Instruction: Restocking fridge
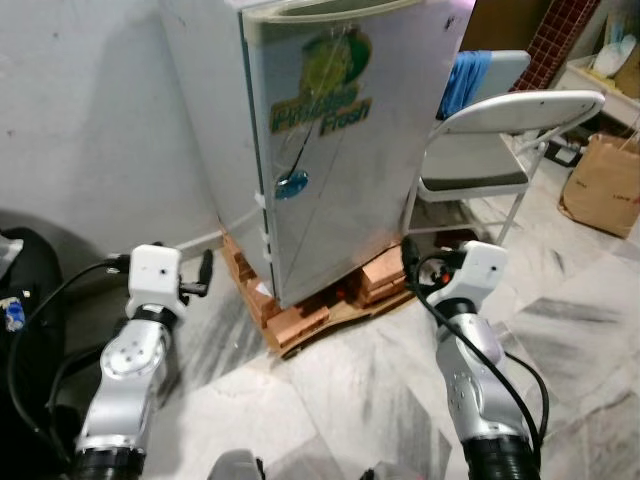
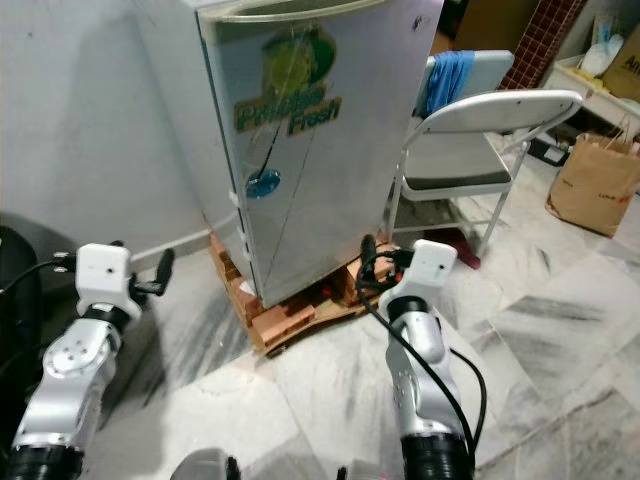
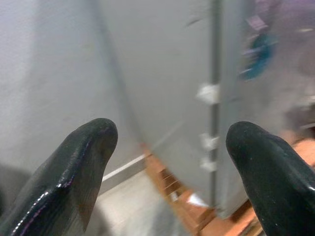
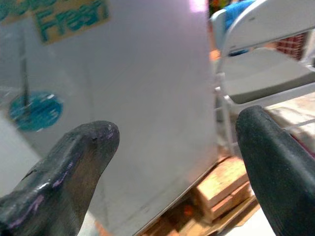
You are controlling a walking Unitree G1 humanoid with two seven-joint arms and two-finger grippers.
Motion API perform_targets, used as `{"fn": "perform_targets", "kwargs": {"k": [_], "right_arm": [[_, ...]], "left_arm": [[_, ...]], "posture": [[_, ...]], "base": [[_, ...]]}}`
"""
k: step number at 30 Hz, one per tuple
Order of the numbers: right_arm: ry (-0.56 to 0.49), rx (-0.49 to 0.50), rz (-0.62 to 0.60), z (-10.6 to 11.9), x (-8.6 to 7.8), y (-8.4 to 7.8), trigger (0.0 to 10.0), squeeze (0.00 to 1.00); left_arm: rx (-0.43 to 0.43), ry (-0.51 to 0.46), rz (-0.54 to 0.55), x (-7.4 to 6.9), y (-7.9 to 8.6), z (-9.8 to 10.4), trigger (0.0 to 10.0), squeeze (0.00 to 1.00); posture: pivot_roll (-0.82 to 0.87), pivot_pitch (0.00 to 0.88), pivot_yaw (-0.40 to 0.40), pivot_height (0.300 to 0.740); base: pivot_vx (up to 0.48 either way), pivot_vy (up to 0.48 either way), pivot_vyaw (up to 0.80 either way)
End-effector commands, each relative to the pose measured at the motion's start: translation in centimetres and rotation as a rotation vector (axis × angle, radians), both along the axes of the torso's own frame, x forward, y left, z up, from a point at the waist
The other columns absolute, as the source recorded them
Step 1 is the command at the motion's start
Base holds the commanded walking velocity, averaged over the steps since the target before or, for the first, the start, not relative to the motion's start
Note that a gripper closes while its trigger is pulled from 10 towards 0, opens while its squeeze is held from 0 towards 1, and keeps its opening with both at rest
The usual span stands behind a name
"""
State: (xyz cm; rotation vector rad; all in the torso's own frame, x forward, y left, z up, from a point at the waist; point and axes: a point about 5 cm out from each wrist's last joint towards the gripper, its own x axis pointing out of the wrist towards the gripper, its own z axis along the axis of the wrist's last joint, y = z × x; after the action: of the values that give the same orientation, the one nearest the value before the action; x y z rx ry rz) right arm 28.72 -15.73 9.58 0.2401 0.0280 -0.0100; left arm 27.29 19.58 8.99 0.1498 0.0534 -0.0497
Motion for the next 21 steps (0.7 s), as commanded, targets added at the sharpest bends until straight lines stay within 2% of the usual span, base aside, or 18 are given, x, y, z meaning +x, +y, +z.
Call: {"fn": "perform_targets", "kwargs": {"k": [1,10,15,21], "right_arm": [[0.016,-0.012,-0.03,-0.29,-0.33,-1.06,10.0,0.0],[0.013,-0.017,-0.031,-0.23,-0.35,-1.08,10.0,0.0],[0.014,-0.023,-0.034,-0.21,-0.4,-1.21,10.0,0.0],[0.016,-0.027,-0.039,-0.27,-0.57,-1.31,10.0,0.0]], "left_arm": [[-0.011,0.004,-0.041,-0.06,-0.97,-0.16,10.0,0.0],[-0.024,0.006,-0.045,-0.02,-1.13,-0.16,10.0,0.0],[-0.03,0.014,-0.047,-0.08,-1.29,-0.29,10.0,0.0],[-0.023,0.02,-0.047,-0.21,-1.24,-0.48,10.0,0.0]], "posture": [[0.07,0.042,-0.003,0.74],[0.07,0.053,-0.003,0.74],[0.07,0.054,-0.004,0.74],[0.07,0.055,-0.006,0.74]], "base": [[0.251,0.412,-0.8],[0.26,0.404,-0.72],[0.248,0.411,0.0],[0.0,0.421,0.0]]}}
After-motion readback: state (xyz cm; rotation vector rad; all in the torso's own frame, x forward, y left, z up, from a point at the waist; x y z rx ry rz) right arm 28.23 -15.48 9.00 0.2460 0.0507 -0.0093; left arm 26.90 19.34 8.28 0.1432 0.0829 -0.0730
